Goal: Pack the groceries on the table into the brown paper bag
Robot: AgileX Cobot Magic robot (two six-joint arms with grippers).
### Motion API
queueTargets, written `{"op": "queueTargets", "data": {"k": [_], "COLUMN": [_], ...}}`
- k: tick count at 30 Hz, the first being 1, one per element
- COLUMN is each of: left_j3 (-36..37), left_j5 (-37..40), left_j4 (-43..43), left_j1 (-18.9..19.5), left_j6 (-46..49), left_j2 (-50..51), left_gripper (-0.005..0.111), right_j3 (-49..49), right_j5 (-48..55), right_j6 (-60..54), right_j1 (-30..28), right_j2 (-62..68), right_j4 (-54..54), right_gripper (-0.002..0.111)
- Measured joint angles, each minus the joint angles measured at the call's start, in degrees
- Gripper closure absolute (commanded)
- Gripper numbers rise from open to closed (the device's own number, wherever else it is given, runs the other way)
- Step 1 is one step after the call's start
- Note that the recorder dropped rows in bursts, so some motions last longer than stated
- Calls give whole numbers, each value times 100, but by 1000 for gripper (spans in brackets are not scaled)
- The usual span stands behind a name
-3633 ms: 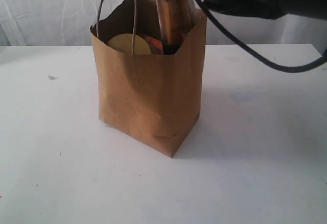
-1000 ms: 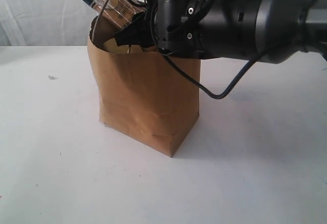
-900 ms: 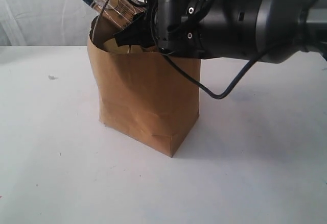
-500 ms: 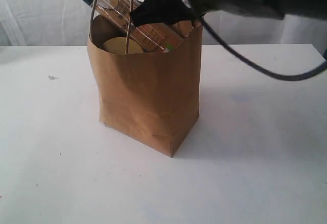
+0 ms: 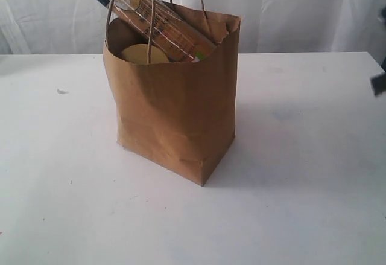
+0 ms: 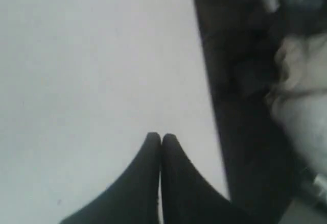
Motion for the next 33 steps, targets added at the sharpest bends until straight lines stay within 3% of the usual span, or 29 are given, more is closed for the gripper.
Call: {"op": "queueTargets", "data": {"k": [4,12,17,23,33], "left_j3": [0,0,0,0,0], "left_j5": [0,0,0,0,0], "left_j4": [0,0,0,0,0], "left_j1": [0,0,0,0,0], "left_j6": [0,0,0,0,0], "left_j2": [0,0,0,0,0], "left_gripper": [107,107,107,107,107], "right_j3": [1002,2083,2630,2848,2848], "right_j5": [-390,-1602,-3064,-3132,-3132], "right_j6": [-487,-638,-749,-794,-794], "right_j1": [-726,-874,-764,-732,-732], "right_j2": [74,-419,-2683,-5404,-7128], "right_j4": [1436,2734,3144,3169,3169], "right_gripper": [108,108,108,108,108]}}
